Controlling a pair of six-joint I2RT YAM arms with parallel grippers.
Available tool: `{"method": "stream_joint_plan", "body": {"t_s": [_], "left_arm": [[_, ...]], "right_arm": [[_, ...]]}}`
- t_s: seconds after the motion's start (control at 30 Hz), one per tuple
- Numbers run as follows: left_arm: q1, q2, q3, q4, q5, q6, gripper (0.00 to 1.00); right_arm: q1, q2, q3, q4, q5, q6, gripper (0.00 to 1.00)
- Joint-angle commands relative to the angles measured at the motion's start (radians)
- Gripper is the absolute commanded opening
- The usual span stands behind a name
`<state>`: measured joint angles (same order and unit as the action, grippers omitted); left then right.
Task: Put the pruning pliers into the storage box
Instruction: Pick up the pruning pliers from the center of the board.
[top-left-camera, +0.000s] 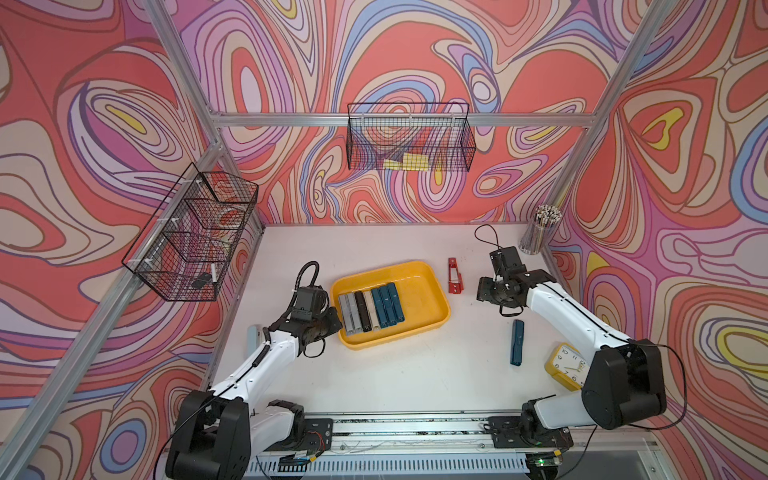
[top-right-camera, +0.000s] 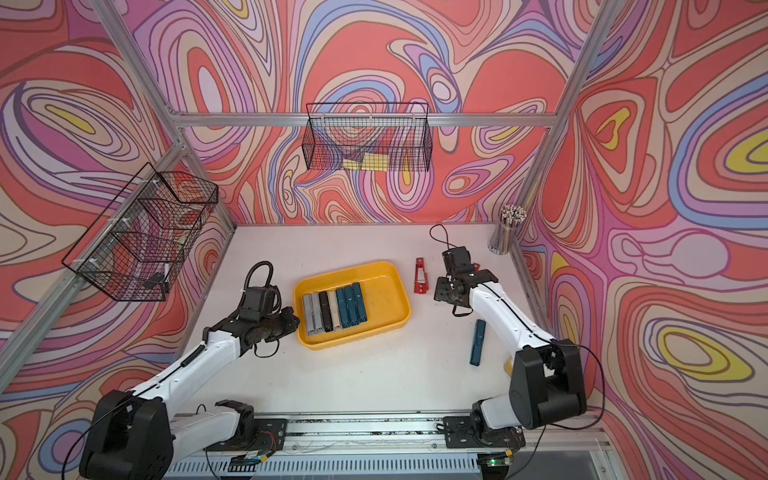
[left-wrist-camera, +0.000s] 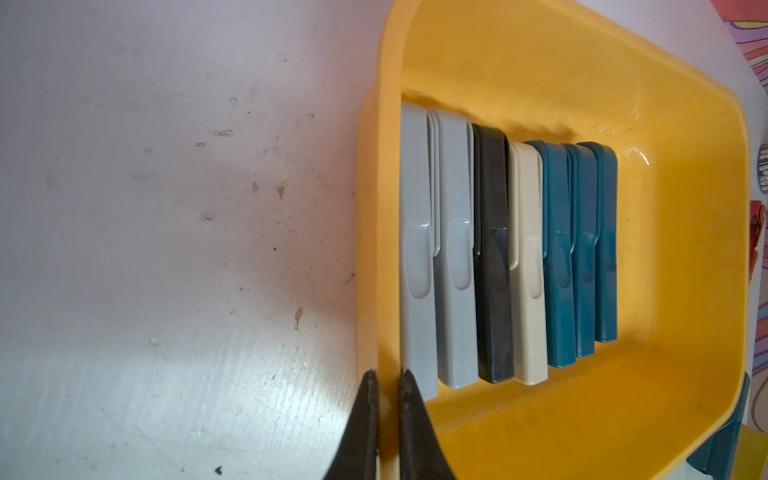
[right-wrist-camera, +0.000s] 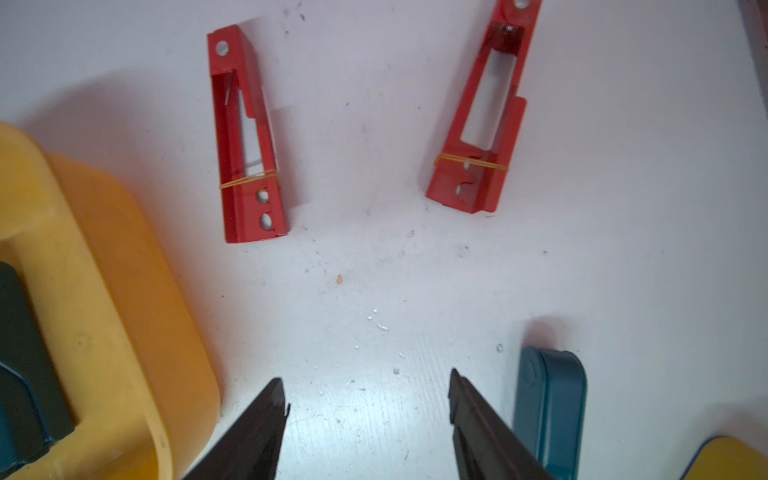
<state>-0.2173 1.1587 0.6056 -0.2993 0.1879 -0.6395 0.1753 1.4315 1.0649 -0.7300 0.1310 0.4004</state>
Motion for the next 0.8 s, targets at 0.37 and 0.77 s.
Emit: {"method": "stream_joint_plan", "body": {"t_s": [0.37,0.77], "left_arm": [[-0.007,-0.017,-0.013,0.029,0.031,0.024,0.05],[-0.007,-0.003,-0.003,0.028,0.02,0.025,0.05]], "right_arm": [[-0.276,0.022,-0.099,-0.03,-0.047,-0.065,0.7],[-0.369,0.096,-0.084,-0.023,-0.112,-0.099,0.72]]}}
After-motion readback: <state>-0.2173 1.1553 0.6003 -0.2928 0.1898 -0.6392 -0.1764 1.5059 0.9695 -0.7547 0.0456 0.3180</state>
